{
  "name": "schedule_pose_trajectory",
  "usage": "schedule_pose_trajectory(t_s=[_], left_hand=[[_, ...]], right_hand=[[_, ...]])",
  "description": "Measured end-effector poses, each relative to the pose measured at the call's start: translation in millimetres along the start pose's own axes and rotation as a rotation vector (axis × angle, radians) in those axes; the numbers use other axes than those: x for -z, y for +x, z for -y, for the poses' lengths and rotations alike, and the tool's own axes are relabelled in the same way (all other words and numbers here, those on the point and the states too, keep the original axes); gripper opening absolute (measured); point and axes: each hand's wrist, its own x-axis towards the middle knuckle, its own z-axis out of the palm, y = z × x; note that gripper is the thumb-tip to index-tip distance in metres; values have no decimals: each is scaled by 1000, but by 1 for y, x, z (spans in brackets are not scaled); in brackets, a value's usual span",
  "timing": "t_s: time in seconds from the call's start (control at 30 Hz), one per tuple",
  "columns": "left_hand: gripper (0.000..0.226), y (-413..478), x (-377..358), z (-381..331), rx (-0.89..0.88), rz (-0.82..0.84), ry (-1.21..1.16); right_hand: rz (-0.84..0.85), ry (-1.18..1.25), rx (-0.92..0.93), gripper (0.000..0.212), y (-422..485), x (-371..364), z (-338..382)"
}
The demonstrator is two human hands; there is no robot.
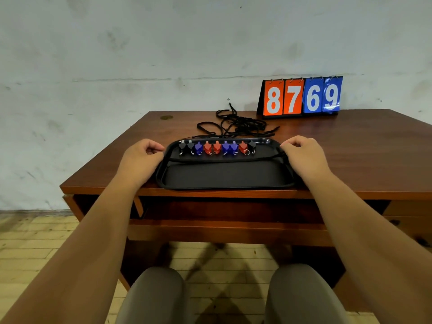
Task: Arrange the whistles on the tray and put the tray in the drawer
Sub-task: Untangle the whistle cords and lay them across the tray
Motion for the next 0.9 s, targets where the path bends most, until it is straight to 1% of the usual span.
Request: schedule_pose_trajectory(t_s=[0.1, 0.17, 0.23, 0.4, 0.63, 0.9], left_hand=[[8, 3, -1, 2, 10, -5, -17], [13, 4, -2, 2, 13, 4, -13], [18, 5, -3, 2, 10, 23, 17], [8, 9, -4, 4, 14, 52, 65], [10, 5, -2, 0, 32, 25, 51], [13, 1, 1, -7, 62, 38, 78]], right_hand=[[-1, -9, -33, 30, 0, 1, 2], [-5, -14, -47, 32, 0, 0, 2], [4, 7, -62, 32, -2, 0, 3], [41, -1, -57, 21, -1, 1, 4], [51, 20, -75, 23, -3, 1, 6], [84, 59, -88, 24, -7, 4, 10]])
